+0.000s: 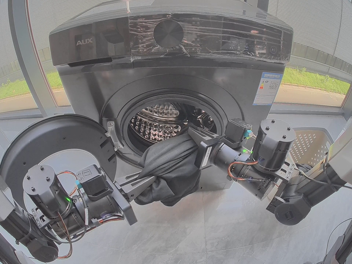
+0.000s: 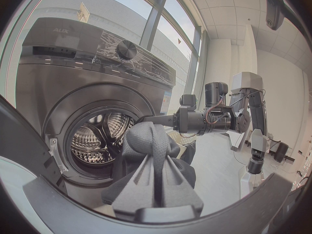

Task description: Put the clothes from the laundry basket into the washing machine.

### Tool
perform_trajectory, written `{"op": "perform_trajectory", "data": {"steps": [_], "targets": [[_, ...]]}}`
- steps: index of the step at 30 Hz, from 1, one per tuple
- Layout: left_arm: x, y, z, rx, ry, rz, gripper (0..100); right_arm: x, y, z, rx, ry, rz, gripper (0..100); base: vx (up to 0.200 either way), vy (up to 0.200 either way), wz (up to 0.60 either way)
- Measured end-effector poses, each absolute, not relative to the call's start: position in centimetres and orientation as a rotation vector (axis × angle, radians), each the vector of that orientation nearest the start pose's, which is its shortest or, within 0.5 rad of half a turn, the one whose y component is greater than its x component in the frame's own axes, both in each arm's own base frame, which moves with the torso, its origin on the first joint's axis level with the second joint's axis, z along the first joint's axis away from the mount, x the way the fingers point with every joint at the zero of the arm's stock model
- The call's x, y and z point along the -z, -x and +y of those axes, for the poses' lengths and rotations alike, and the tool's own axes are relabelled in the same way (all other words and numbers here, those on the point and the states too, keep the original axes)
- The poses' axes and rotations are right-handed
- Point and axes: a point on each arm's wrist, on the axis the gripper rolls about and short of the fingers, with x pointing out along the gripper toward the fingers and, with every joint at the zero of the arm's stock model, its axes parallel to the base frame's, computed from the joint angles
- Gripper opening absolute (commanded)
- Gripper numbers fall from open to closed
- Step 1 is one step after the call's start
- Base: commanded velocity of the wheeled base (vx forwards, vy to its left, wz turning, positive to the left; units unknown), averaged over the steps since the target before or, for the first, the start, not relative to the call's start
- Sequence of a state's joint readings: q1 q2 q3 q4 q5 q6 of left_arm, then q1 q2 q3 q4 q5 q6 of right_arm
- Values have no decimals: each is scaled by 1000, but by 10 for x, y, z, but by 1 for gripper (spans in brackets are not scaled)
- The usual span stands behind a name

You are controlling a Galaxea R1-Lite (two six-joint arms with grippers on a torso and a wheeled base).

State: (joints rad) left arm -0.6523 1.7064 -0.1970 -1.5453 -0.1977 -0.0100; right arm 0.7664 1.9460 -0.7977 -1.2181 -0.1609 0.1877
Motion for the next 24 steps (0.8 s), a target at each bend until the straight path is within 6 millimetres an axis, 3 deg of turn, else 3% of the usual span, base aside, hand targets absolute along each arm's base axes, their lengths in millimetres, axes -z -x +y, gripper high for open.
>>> {"op": "perform_trajectory", "data": {"steps": [6,7,24], "targets": [[-136,-179,-143,852,27,-53,0,-157,-255,241,-610,-214,-7,0,0,0,0],[-137,-180,-144,853,29,-57,0,-156,-255,241,-611,-214,-7,100,0,0,0],[-167,-199,-156,752,105,-191,0,-127,-242,228,-599,-131,111,100,0,0,0]]}}
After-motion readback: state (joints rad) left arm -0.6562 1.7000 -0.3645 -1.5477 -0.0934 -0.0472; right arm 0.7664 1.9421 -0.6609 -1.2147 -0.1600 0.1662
